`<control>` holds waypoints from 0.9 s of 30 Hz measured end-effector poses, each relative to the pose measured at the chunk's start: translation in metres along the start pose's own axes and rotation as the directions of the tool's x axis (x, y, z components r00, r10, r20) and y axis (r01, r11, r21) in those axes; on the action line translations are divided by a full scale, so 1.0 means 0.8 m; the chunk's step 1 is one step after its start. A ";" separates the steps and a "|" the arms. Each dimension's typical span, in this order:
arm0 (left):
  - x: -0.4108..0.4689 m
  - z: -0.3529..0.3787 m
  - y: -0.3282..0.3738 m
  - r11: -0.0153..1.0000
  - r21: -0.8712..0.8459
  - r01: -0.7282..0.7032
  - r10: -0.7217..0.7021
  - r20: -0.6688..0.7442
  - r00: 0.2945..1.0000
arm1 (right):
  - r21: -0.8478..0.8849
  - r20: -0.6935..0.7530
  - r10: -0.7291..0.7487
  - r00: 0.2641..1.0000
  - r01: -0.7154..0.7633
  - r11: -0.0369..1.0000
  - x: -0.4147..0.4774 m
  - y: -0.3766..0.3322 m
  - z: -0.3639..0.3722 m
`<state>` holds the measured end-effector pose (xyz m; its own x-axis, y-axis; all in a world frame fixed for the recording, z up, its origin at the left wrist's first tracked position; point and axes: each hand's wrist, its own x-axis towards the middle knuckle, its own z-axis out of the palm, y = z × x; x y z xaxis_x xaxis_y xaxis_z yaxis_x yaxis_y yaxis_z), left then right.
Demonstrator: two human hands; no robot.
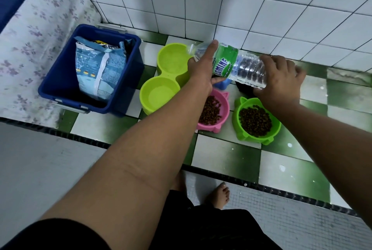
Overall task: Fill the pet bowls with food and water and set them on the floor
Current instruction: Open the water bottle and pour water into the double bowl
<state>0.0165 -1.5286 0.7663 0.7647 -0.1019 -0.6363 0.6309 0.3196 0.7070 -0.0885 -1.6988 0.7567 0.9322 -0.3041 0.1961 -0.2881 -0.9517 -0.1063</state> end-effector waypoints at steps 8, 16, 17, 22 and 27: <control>-0.044 0.008 0.015 0.994 0.022 -0.107 0.108 -0.035 0.994 | 0.108 -0.026 0.021 0.999 -0.018 0.994 -0.012 0.001 -0.002; -0.080 -0.011 -0.014 0.987 0.011 -0.159 0.159 -0.080 0.984 | 0.077 -0.004 -0.026 1.000 0.026 0.997 -0.052 0.002 -0.021; -0.084 -0.016 -0.019 0.987 0.011 -0.157 0.158 -0.080 0.984 | 0.072 -0.002 -0.024 1.000 0.024 0.997 -0.060 0.001 -0.022; -0.101 -0.041 -0.050 0.993 0.000 -0.117 0.116 -0.070 0.991 | 0.034 -0.017 -0.005 1.000 0.005 0.999 -0.106 -0.007 -0.024; -0.112 -0.068 -0.071 0.995 -0.071 -0.068 0.066 -0.032 0.997 | -0.013 -0.018 -0.001 1.000 0.001 1.000 -0.141 -0.016 -0.029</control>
<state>-0.0946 -1.4866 0.7665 0.8003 -0.0504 -0.5975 0.5662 0.3917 0.7253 -0.1948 -1.6532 0.7589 0.9286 -0.3036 0.2136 -0.2900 -0.9525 -0.0931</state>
